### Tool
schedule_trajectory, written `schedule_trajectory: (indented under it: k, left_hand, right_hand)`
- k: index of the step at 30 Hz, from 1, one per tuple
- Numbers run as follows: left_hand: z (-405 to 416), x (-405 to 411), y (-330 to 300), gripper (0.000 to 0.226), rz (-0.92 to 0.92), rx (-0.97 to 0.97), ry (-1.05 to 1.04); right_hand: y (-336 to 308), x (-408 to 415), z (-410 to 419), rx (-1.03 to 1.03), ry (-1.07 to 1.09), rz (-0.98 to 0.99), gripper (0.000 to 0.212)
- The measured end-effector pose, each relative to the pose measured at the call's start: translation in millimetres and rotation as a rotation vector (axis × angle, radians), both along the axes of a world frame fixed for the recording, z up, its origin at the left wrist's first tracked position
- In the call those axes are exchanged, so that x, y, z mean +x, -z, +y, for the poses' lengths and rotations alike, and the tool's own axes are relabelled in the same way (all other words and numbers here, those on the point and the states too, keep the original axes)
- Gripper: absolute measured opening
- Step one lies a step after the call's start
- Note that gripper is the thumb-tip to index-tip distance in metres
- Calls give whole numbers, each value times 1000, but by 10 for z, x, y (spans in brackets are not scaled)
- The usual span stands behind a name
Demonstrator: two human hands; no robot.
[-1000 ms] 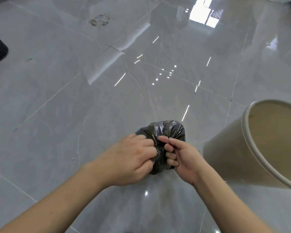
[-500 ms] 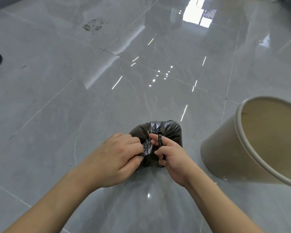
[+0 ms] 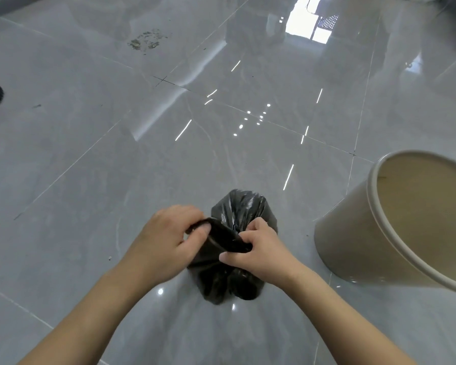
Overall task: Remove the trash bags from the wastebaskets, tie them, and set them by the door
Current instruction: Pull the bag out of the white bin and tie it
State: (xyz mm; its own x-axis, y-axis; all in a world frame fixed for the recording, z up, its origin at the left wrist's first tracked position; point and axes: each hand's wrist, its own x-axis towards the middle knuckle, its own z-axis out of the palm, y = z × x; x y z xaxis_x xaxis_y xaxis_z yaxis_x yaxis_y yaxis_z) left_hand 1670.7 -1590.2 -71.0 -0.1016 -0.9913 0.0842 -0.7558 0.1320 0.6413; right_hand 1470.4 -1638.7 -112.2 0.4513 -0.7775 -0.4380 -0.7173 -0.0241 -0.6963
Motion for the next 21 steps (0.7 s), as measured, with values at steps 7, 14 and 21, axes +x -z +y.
schedule_trajectory:
  k: [7,14,21]
  left_hand:
    - [-458,-90,325,22,347,286,-98]
    - [-701,-412,440,23,710,269,-124]
    - [-736,-582,488,24,722,273,-126]
  right_hand:
    - [-268,-111,-145,-586,-377,413,11]
    - [-258,-354,-210,-1001,-405,507,24]
    - [-213,-467,-191,-1212,-315,386,21]
